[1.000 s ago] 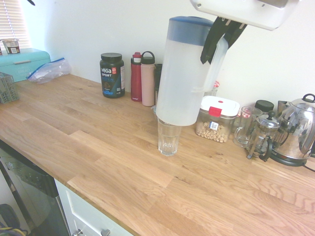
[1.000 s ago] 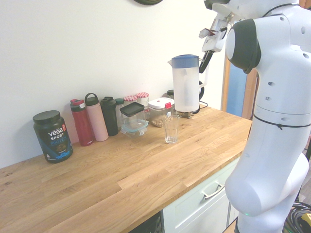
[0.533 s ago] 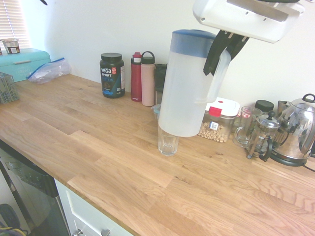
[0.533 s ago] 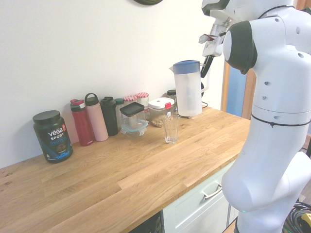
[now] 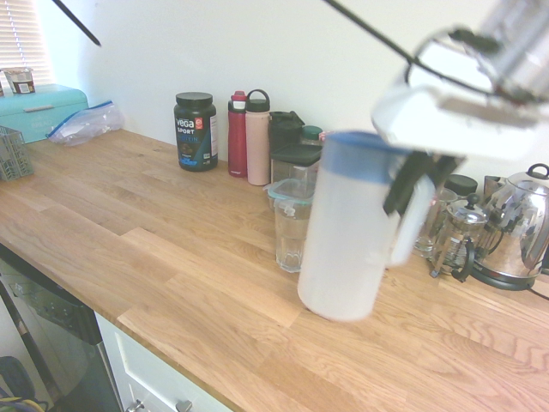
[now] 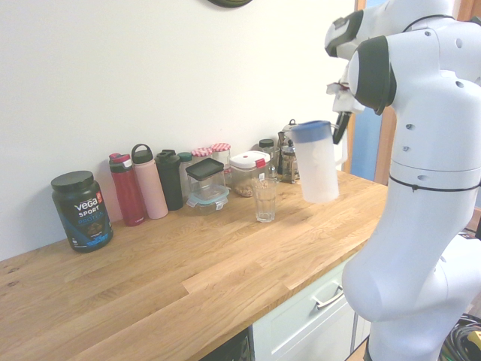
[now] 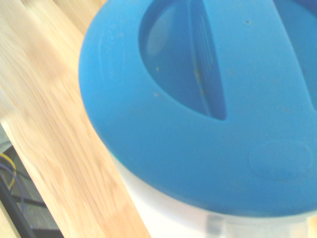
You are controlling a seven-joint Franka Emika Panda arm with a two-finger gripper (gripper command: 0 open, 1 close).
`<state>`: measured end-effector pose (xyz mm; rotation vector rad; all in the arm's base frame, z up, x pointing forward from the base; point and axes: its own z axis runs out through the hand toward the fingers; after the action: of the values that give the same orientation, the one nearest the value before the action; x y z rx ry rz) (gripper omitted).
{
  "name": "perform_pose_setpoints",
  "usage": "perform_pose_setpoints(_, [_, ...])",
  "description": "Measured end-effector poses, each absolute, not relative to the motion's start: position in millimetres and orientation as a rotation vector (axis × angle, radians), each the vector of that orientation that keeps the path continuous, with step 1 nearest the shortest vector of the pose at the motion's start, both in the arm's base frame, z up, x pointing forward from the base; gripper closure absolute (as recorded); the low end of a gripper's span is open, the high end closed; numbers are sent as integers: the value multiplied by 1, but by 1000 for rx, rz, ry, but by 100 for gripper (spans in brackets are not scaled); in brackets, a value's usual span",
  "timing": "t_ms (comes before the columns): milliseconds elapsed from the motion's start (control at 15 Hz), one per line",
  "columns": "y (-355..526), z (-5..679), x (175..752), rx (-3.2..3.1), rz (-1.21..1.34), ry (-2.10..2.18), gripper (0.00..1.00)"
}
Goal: Pour me some water
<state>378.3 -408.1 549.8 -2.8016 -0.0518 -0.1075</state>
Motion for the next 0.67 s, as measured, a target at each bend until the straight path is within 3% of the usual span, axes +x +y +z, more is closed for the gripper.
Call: perform_pose_setpoints(667, [-332,555,425,-2994,22,-226,100])
